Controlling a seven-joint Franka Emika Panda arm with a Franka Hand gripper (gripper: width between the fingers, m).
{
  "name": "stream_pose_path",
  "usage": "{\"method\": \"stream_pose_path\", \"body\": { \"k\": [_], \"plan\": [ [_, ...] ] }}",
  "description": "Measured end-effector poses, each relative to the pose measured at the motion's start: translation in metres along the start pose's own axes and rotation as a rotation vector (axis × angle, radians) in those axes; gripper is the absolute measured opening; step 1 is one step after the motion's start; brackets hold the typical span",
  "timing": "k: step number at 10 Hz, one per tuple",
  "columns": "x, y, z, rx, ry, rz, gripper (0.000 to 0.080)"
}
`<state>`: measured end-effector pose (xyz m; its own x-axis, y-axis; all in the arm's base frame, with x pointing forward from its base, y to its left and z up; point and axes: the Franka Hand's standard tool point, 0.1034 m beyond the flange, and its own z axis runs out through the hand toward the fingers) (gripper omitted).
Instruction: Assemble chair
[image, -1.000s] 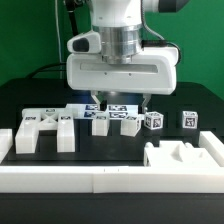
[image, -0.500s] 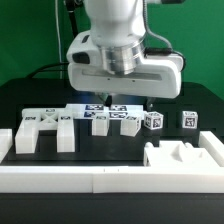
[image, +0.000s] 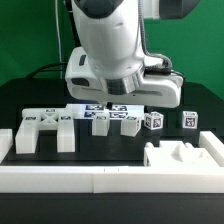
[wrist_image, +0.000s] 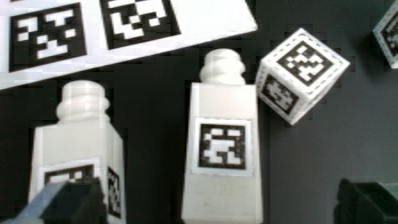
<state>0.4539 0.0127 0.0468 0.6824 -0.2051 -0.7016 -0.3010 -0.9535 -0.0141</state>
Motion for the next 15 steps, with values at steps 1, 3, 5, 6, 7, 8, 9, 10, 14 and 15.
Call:
{"method": "stream_pose_path", "body": {
  "k": [1,3,5,6,7,8,9,10,14,15],
  "plan": [
    [0.001,-0.001,0.001,-0.001,0.005,-0.002,0.0649],
    [0.004,-0.005,0.004,-0.006,0.008,-0.006,0.0649],
    [0.007,-0.008,0.011,-0.012,0.003,-0.008,0.0649],
    [0.007,-0.009,0.013,-0.014,0.002,-0.009,0.0649],
    [0.008,-0.009,0.015,-0.015,0.003,-0.01,0.0649],
    [0.009,-0.01,0.017,-0.018,0.003,-0.011,0.0649],
    [0.008,-0.011,0.019,-0.02,0.001,-0.012,0.0649],
    [0.008,-0.011,0.02,-0.021,-0.002,-0.012,0.0649],
    [0.011,-0.01,0.029,-0.026,-0.003,-0.01,0.0649],
    [0.012,-0.01,0.032,-0.027,0.001,-0.01,0.0649]
  ]
}}
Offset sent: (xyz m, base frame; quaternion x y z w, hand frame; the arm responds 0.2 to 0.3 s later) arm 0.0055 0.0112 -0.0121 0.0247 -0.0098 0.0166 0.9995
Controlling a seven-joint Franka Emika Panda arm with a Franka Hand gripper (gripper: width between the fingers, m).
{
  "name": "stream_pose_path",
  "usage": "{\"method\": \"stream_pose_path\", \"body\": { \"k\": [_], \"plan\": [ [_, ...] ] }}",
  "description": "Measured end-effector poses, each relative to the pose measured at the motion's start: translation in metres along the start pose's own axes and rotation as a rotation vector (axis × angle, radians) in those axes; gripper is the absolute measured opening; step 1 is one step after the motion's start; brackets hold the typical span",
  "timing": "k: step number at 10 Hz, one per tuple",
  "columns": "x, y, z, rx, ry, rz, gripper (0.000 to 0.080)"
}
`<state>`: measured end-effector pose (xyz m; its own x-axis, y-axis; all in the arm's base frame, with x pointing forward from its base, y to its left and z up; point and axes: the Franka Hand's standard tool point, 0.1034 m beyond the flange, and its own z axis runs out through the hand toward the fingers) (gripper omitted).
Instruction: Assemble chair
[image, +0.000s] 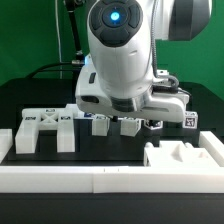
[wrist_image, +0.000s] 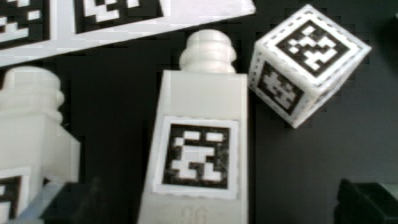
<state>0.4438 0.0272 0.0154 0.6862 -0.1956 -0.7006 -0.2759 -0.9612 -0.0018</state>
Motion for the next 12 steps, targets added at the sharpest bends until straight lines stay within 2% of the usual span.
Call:
{"method": "stream_pose_path", "body": {
  "k": [4,5,6,7,8,12],
  "plan": [
    [0.001,0.003,0.011,-0.003,-0.001,0.005,0.0649],
    [0.001,0.003,0.011,-0.004,-0.002,0.005,0.0627],
    [0.001,0.003,0.012,-0.004,-0.003,0.006,0.0487],
    [0.001,0.003,0.012,-0.004,-0.003,0.006,0.0487],
    [0.001,0.003,0.012,-0.004,-0.003,0.006,0.0297],
    [0.004,0.0,0.001,0.0,0.007,0.0,0.0287]
  ]
}}
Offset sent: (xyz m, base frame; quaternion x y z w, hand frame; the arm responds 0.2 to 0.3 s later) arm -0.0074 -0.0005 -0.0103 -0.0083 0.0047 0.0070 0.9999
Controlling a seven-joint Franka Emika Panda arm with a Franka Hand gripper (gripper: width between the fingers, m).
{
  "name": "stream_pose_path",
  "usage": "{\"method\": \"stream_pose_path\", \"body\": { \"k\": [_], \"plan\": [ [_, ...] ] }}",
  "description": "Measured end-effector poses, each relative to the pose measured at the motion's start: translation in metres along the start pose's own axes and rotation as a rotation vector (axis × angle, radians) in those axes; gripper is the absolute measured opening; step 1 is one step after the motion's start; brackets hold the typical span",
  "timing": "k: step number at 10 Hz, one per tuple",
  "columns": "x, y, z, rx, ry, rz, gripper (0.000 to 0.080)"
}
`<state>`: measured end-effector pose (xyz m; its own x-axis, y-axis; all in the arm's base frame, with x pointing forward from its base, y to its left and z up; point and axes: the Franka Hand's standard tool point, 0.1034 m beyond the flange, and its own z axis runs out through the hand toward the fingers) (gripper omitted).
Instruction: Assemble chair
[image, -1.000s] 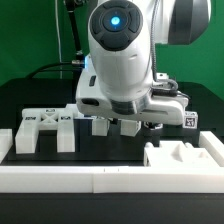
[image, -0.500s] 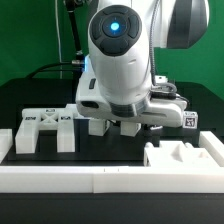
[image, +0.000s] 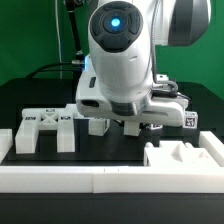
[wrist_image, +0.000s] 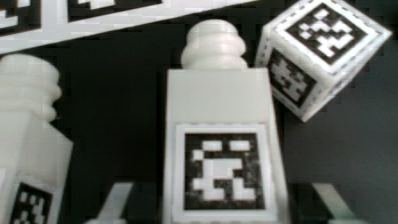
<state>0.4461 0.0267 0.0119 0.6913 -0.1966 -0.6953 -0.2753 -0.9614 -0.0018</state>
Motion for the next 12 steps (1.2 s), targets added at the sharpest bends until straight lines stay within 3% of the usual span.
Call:
{"method": "stream_pose_path", "body": {
  "k": [1,3,6,10,12],
  "plan": [
    [0.0,-0.001,-0.006,0.002,-0.002,-0.003,0.0287],
    [-0.005,-0.012,-0.037,0.004,-0.013,-0.027,0.0287],
    [-0.016,-0.018,-0.069,0.01,-0.015,-0.042,0.0288],
    [-0.01,-0.019,-0.067,0.011,0.009,-0.041,0.0288],
    [-0.001,-0.027,-0.09,0.019,0.144,-0.063,0.0288]
  ]
}}
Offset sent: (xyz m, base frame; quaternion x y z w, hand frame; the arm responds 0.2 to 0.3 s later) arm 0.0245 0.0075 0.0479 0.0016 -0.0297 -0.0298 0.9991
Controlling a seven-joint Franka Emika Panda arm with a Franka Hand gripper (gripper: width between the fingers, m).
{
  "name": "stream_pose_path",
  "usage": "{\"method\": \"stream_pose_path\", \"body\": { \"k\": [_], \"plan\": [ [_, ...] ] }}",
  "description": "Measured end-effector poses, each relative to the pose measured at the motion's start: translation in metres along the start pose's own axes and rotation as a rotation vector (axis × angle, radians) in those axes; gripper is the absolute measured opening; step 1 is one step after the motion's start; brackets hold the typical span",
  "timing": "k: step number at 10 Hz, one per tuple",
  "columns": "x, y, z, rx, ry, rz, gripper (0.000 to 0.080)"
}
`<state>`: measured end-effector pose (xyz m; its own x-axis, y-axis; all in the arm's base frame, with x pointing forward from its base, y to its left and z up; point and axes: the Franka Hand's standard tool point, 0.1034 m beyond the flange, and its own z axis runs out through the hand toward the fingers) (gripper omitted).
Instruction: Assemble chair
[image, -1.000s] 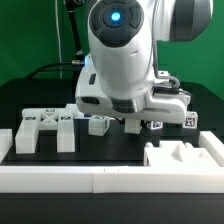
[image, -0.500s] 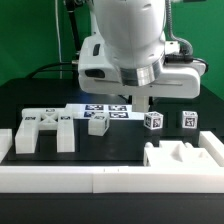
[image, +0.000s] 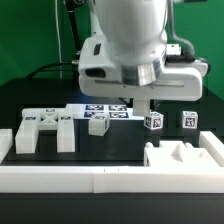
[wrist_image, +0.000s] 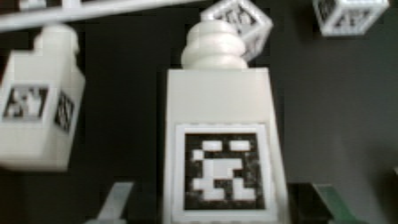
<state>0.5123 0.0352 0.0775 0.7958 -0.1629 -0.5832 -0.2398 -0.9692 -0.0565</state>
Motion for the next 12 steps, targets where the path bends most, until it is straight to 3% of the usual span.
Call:
{"method": "stream_pose_path", "body": {
  "k": [2,7,11,12],
  "plan": [
    [0.013,-0.011,-0.025,0.004,0.145,-0.028,0.0288],
    [0.025,-0.017,-0.033,0.018,0.508,-0.038,0.0288],
    [0.038,-0.041,-0.077,0.044,0.806,-0.067,0.0288],
    [0.039,-0.04,-0.074,0.044,0.882,-0.071,0.0288]
  ]
}}
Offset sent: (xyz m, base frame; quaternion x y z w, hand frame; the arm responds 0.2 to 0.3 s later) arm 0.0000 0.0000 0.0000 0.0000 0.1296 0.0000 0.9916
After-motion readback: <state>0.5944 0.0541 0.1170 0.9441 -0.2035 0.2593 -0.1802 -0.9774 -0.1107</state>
